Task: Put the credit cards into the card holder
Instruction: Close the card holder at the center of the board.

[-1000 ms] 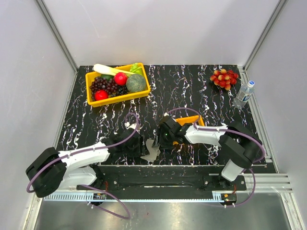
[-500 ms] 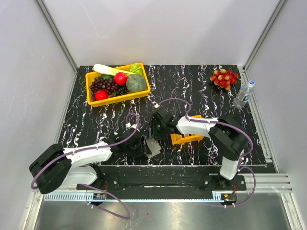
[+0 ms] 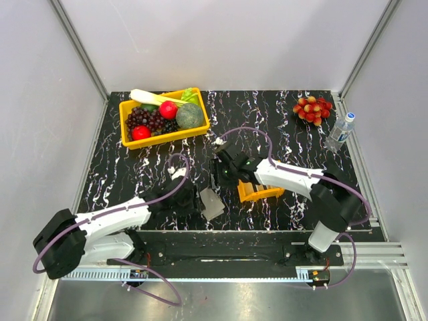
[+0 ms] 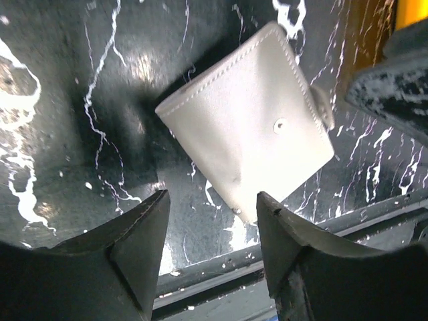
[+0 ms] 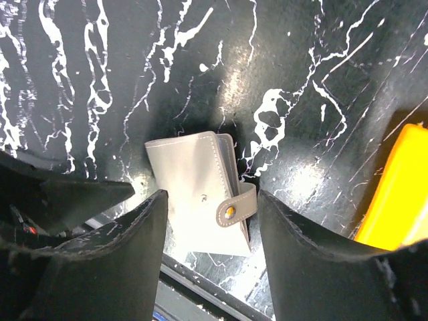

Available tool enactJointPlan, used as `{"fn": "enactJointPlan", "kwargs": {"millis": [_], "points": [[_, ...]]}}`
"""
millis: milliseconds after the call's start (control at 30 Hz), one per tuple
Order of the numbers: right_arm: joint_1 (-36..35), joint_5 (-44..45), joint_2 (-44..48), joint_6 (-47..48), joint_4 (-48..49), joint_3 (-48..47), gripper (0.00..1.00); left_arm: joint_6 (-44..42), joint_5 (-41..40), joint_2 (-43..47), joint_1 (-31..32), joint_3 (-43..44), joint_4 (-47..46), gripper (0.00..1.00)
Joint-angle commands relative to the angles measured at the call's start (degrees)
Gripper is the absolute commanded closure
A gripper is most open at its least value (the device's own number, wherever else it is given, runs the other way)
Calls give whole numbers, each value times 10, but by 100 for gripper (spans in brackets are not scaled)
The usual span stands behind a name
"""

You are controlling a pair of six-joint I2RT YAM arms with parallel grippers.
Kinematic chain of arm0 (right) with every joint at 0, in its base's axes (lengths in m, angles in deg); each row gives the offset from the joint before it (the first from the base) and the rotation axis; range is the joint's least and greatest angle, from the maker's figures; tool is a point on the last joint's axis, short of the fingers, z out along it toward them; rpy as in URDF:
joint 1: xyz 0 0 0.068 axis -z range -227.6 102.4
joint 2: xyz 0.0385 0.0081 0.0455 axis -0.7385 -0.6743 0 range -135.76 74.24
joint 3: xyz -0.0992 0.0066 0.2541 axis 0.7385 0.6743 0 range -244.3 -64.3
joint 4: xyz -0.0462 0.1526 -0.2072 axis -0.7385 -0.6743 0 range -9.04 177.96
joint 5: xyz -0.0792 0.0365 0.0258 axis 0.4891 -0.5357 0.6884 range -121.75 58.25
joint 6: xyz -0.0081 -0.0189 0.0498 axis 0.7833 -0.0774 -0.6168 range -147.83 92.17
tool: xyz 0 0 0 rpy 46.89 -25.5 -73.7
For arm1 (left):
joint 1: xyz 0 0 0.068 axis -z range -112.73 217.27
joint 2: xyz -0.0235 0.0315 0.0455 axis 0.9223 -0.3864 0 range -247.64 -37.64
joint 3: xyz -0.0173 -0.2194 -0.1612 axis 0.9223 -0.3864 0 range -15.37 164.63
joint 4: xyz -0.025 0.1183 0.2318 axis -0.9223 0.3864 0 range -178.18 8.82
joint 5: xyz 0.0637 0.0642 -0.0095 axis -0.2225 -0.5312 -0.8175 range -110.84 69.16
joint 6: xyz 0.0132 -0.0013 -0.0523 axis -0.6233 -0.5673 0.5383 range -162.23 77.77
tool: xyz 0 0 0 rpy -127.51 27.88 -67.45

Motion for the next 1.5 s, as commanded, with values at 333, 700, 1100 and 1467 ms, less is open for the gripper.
{"fn": "enactJointPlan", "kwargs": {"millis": [333, 700, 1100, 1467], "points": [[3, 8, 29, 41, -76, -43, 51, -45, -38, -96, -40, 100, 3, 55], [-3, -5, 1, 40, -93, -62, 55, -59, -29, -146, -39, 111, -13, 58], [-31, 15, -15, 15, -135, -77, 57, -59, -21, -155, -39, 101, -21, 60], [-52, 64, -36, -12, -164, -96, 60, -59, -18, -151, -40, 97, -26, 60]]}}
